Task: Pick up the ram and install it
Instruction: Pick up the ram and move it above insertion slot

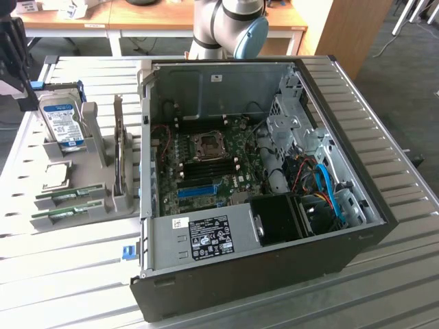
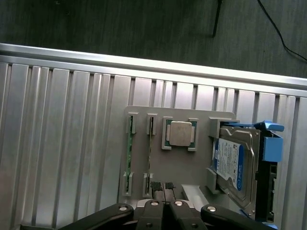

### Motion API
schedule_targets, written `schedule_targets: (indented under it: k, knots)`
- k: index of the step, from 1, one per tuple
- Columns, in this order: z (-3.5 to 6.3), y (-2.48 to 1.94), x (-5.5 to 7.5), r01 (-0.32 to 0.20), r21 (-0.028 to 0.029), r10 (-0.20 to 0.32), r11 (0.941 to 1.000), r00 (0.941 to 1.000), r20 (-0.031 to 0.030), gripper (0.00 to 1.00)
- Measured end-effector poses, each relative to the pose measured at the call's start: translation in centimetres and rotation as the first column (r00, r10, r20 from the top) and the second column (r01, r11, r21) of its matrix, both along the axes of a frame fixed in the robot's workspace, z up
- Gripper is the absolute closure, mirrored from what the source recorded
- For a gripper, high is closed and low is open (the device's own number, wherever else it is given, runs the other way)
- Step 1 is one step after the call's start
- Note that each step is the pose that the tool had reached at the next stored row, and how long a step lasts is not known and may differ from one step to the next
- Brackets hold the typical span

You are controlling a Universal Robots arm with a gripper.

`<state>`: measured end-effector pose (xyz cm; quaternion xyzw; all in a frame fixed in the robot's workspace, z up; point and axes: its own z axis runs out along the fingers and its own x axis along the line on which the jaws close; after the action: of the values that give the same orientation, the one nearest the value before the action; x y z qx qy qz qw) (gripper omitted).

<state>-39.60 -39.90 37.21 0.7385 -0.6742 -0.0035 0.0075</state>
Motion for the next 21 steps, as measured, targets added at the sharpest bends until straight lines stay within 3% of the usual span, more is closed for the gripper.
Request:
schedule_targets:
  k: [21]
  knots:
    - [-3.38, 0.00, 0.0, 0.000, 0.0000, 0.000, 1.0000, 1.0000, 0.0000, 0.89]
